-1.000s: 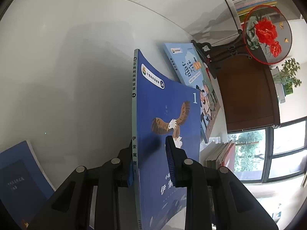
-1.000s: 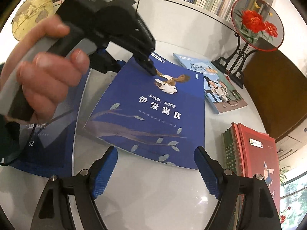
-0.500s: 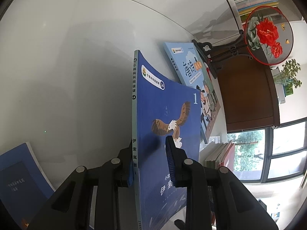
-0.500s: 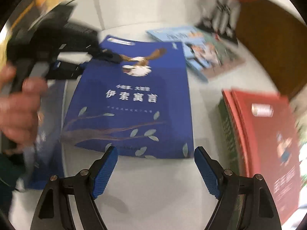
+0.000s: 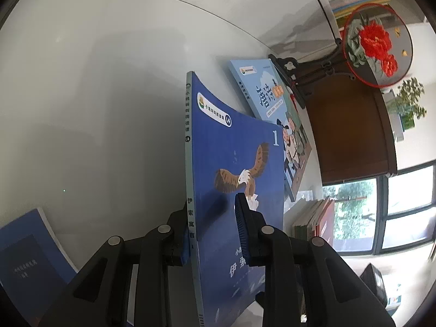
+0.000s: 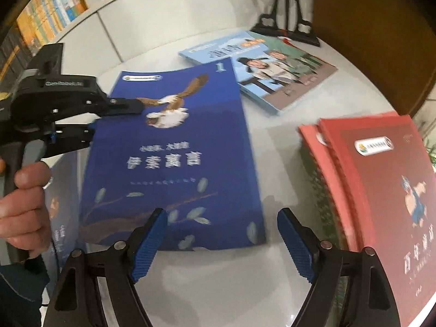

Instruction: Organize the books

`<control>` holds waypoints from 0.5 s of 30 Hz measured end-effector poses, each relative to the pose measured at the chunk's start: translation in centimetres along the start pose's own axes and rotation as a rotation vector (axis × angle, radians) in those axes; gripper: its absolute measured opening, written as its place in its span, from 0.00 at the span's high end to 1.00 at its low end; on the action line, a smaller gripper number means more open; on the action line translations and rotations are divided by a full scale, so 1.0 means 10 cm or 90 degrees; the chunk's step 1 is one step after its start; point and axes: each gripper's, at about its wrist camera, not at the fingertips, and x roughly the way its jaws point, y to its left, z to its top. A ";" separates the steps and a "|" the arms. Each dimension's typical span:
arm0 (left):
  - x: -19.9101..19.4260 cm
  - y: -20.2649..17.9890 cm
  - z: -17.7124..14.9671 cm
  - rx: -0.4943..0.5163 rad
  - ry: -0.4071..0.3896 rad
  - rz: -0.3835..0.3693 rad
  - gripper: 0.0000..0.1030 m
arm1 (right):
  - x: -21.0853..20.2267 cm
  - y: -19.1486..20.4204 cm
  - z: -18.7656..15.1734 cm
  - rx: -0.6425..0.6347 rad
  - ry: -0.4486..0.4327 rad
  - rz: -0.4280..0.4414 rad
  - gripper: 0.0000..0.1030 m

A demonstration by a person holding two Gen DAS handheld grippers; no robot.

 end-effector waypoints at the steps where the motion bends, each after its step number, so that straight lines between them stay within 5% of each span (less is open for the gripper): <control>1: 0.00 -0.01 0.01 0.010 0.001 0.004 0.77 | 0.00 0.00 0.03 0.002 -0.007 0.000 0.26; 15: -0.12 0.16 0.18 0.031 -0.001 0.016 0.77 | 0.40 0.11 0.74 -0.001 -0.004 -0.010 0.29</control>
